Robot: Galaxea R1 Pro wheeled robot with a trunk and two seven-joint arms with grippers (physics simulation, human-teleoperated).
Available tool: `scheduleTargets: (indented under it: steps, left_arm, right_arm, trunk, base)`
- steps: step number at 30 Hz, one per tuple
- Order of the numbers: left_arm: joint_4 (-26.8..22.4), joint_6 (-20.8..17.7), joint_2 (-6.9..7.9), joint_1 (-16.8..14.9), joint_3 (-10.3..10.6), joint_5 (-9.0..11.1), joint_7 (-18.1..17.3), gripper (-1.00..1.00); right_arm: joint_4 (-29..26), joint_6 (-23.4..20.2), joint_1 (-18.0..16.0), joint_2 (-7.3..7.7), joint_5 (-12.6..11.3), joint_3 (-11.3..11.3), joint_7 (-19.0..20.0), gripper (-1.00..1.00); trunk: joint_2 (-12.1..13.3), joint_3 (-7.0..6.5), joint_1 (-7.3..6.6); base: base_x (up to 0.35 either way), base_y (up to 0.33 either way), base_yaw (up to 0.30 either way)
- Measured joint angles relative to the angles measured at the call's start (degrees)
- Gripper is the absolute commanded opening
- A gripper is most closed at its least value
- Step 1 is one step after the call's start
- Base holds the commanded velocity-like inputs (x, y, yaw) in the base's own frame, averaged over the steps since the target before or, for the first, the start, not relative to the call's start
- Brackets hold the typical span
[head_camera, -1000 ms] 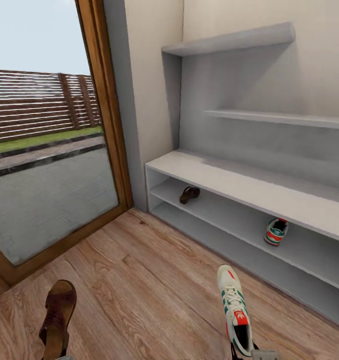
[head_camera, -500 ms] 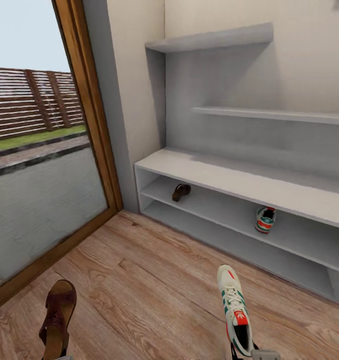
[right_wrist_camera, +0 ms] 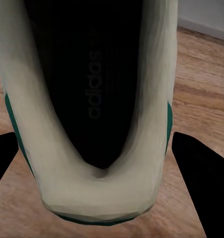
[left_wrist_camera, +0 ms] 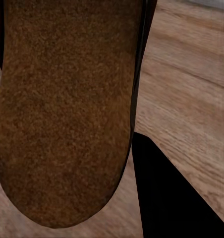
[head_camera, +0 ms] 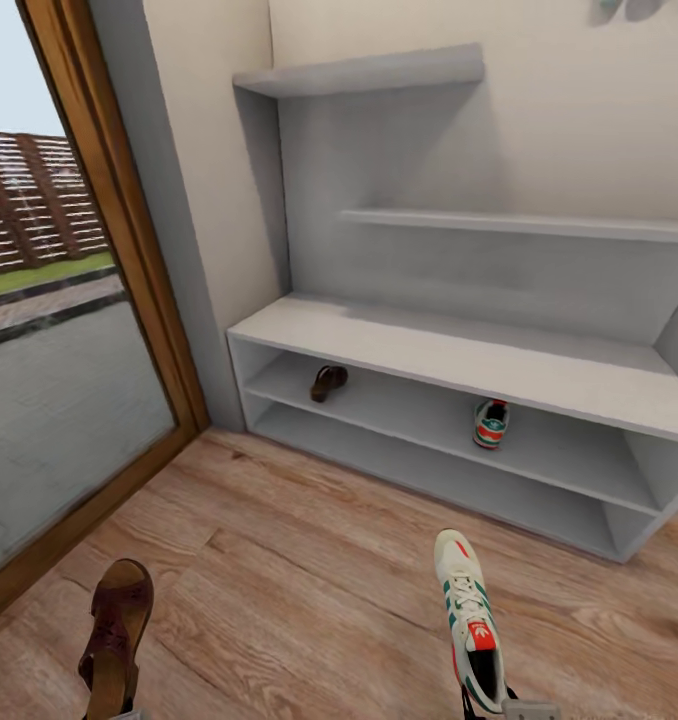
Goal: Pick up the two gym shoes and the two sandals from the corridor floor and place them onto the hallstand (shoe rack) in the corridor, making sure they are on the rack and not on the floor. Arrange them so the two gym shoes are next to each other and the two sandals are next to each other.
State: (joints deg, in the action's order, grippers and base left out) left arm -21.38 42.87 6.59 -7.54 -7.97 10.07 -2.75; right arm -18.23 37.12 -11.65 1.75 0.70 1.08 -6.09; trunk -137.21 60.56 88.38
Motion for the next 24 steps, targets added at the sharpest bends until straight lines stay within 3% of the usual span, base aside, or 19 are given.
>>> scheduleTargets:
  steps: [14,24]
  left_arm:
    - [0.2,0.0,0.0,0.0,0.0,0.0,0.0,-1.0]
    - [0.3,0.0,0.0,0.0,0.0,0.1,0.0,-1.0]
  right_arm:
    - [0.0,0.0,0.0,0.0,0.0,0.0,0.0,-1.0]
    - [0.0,0.0,0.0,0.0,0.0,0.0,0.0,-1.0]
  trunk:
    - [0.0,0.52,0.01]
    - [0.0,0.87,0.01]
  base:
    - [0.098,0.278,-0.27]
    - [0.001,0.042,-0.276]
